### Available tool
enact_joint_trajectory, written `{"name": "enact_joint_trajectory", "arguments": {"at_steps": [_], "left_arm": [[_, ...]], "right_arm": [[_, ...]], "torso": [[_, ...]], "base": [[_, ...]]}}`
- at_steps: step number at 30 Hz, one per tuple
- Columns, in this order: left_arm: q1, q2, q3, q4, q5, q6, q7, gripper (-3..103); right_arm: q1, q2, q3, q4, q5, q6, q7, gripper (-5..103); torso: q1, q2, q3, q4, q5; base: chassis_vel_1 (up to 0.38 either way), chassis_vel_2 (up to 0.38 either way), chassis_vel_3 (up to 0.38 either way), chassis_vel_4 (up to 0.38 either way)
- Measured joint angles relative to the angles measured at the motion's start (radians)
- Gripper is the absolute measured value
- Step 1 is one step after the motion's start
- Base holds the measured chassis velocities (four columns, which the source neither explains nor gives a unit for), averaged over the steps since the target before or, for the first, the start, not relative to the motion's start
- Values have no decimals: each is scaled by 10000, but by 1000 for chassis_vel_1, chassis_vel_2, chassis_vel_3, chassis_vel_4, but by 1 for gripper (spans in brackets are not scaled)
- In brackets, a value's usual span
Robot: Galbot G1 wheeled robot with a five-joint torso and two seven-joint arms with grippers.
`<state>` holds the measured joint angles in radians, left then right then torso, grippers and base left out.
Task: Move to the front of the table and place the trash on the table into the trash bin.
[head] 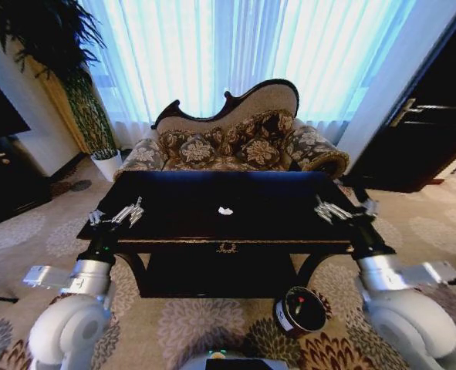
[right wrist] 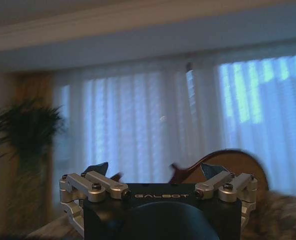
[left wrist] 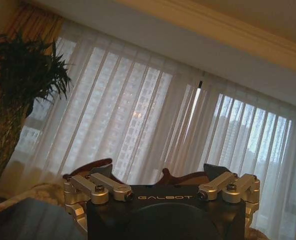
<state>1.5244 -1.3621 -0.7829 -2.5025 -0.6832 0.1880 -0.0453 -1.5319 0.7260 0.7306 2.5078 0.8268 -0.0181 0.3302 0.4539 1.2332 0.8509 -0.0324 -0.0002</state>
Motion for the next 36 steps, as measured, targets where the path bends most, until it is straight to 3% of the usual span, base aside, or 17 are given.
{"name": "enact_joint_trajectory", "arguments": {"at_steps": [3,6,9,12,13,15,17,19,20,23,29,32,36], "left_arm": [[25,-45,122,-2,51,161,-70,100],[-62,114,231,-2,-20,242,-117,100],[-386,619,332,141,-197,310,-98,100],[-506,686,285,263,-343,340,-109,100],[-686,606,273,383,-522,407,-140,100],[-732,547,297,418,-594,447,-155,100],[-821,440,434,449,-977,588,-233,100],[-909,437,510,455,-1336,752,-416,100],[-909,437,510,455,-1336,752,-416,100],[-1106,508,409,526,-1410,792,-469,100],[-1251,553,319,666,-1468,787,-471,100],[-1326,470,326,677,-1472,769,-465,100],[-1341,365,354,678,-1467,750,-458,100]], "right_arm": [[1352,-712,-1290,-426,-17,-784,-178,100],[1958,-1010,-1840,-895,-140,-1042,-269,100],[2962,-1631,-2695,-1820,-292,-1220,-347,100],[3800,-1956,-3494,-2335,-310,-1215,-363,100],[5498,-2366,-5261,-3202,-64,-1147,-282,100],[6039,-2454,-5860,-3463,59,-1148,-253,100],[8396,-2596,-8209,-4201,701,-1118,-28,100],[10430,-2446,-10519,-4555,1710,-1131,543,100],[10430,-2446,-10519,-4555,1710,-1131,543,100],[13293,-1821,-13058,-5206,2423,-1309,895,100],[14798,-1371,-14375,-5779,2920,-1678,545,100],[15745,-1229,-15191,-5921,3651,-2214,503,100],[16393,-886,-15649,-6119,3989,-2724,516,100]], "torso": [[1,-1,1,0,0],[2,-1,1,7,-1],[0,-1,0,-11,2],[0,0,0,-7,0],[0,-1,0,2,-3],[0,-2,1,2,3],[3,-2,2,3,-1],[2,-3,3,0,3],[2,-3,3,0,3],[0,-1,-1,2,-8],[3,-2,1,2,-4],[1,-1,0,-6,0],[0,-1,-1,1,-2]], "base": [[0,0,0,0],[0,0,0,0],[0,0,0,0],[0,0,0,0],[0,0,0,0],[0,0,0,0],[0,0,0,0],[0,0,0,0],[0,0,0,0],[0,0,0,0],[0,0,0,0],[0,0,0,0],[0,0,0,0]]}}
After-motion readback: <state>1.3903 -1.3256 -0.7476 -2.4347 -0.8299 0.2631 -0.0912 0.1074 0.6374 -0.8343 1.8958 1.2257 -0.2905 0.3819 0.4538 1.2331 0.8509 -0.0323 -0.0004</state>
